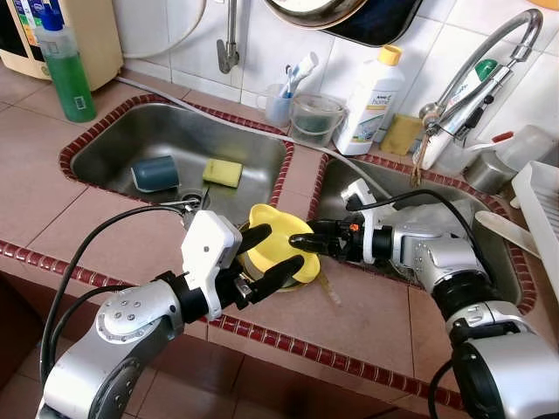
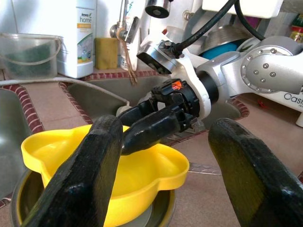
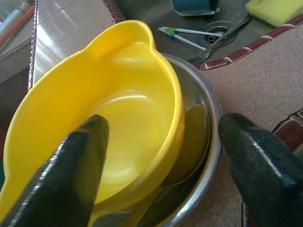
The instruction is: Kitchen organization
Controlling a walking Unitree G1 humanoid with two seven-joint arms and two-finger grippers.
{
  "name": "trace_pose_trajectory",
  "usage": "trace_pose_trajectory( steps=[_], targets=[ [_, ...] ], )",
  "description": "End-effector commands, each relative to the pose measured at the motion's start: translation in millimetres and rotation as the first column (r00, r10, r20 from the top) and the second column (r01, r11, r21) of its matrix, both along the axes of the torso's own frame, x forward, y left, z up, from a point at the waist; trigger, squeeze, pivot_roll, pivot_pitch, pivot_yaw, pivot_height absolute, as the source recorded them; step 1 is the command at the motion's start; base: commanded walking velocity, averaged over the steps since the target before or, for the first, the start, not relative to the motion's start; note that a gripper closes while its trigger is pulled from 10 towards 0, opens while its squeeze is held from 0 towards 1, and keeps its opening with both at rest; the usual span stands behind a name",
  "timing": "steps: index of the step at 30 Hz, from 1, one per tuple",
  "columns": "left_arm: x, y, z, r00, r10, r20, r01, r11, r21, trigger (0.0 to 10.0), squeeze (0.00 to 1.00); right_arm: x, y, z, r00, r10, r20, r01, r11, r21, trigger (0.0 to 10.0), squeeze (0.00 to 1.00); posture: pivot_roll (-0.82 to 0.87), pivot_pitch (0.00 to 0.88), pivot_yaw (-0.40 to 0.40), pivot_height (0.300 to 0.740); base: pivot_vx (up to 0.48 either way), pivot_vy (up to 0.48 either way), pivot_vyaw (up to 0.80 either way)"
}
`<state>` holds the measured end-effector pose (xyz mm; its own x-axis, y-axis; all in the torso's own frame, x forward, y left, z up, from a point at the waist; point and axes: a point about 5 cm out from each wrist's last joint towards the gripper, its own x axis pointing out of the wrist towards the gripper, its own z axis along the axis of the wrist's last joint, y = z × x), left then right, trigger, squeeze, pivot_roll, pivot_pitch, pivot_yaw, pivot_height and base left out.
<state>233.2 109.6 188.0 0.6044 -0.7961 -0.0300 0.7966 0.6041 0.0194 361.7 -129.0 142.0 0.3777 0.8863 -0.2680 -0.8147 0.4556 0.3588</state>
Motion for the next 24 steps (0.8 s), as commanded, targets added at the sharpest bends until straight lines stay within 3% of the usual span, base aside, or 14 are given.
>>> trace_pose_trajectory(
  steps=[1, 12, 13, 16, 24],
  targets=[
    [-4.0, -4.2, 2.2, 1.000, -0.021, 0.005, 0.021, 1.000, -0.011, 10.0, 0.00, 3.4, -4.3, 4.2, 1.000, -0.022, 0.016, 0.022, 1.000, -0.007, 0.0, 0.00, 0.02, 0.089, -0.171, 0.740, 0.000, 0.000, 0.00],
    [-4.0, -4.8, 2.5, 1.000, -0.023, 0.006, 0.023, 1.000, -0.011, 10.0, 0.00, 4.8, -5.2, 4.2, 0.999, -0.042, 0.020, 0.042, 0.999, 0.003, 0.0, 0.00, 0.02, 0.077, -0.170, 0.740, 0.000, 0.000, 0.00],
    [-3.9, -4.3, 2.1, 1.000, -0.021, 0.006, 0.021, 1.000, -0.010, 10.0, 0.00, 5.7, -6.0, 3.9, 0.998, -0.056, 0.023, 0.056, 0.998, -0.003, 0.4, 0.00, 0.02, 0.075, -0.169, 0.740, 0.000, 0.000, 0.00],
    [-4.3, -4.4, 2.2, 1.000, -0.020, 0.007, 0.021, 1.000, -0.010, 10.0, 0.00, 6.3, -6.4, 4.4, 0.998, -0.061, 0.022, 0.061, 0.998, -0.002, 0.0, 0.00, 0.02, 0.074, -0.172, 0.740, 0.000, 0.000, 0.00],
    [-3.7, -4.4, 2.4, 1.000, -0.012, 0.006, 0.012, 1.000, -0.014, 10.0, 0.00, 9.1, -7.9, 6.4, 0.996, -0.087, 0.026, 0.087, 0.996, 0.000, 0.0, 0.00, 0.02, 0.083, -0.175, 0.740, 0.000, 0.000, 0.00]
  ],
)
